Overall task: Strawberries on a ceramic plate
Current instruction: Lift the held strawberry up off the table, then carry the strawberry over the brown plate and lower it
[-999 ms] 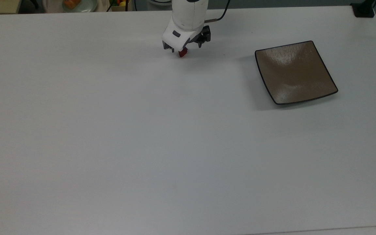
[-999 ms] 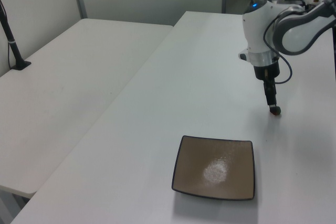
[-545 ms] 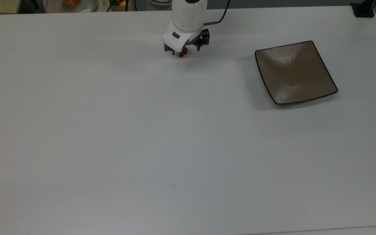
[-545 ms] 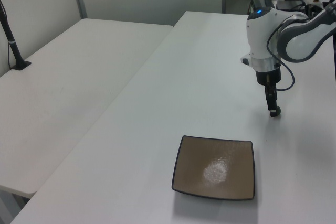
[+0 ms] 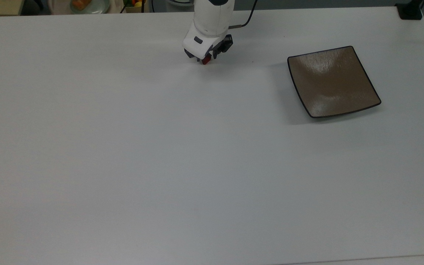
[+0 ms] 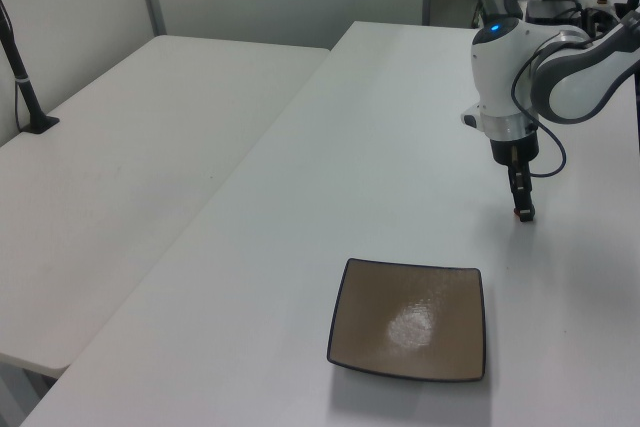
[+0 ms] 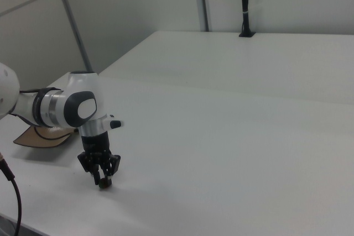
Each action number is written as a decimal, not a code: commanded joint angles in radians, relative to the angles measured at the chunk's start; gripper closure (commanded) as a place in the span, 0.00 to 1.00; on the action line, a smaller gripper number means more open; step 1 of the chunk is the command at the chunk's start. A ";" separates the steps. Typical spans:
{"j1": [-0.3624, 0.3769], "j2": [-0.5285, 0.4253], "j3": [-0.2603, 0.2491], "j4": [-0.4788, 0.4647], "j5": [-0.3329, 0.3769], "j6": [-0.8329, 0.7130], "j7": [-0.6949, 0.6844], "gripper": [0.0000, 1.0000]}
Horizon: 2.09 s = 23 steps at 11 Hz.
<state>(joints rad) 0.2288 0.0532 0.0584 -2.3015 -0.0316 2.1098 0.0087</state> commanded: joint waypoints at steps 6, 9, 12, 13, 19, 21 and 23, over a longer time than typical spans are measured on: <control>-0.002 -0.059 0.000 0.077 -0.019 -0.133 0.010 1.00; -0.026 -0.072 -0.009 0.226 -0.018 -0.288 -0.013 1.00; -0.037 -0.070 -0.041 0.391 -0.001 -0.405 -0.062 1.00; -0.034 -0.065 -0.042 0.428 0.002 -0.410 -0.064 1.00; 0.021 -0.016 -0.028 0.606 0.147 -0.399 -0.049 0.99; 0.087 0.032 -0.026 0.649 0.177 -0.377 0.014 0.99; 0.144 0.112 0.030 0.677 0.177 -0.247 0.150 0.99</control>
<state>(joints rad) 0.3177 0.0718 0.0491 -1.6829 0.1350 1.7642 0.0360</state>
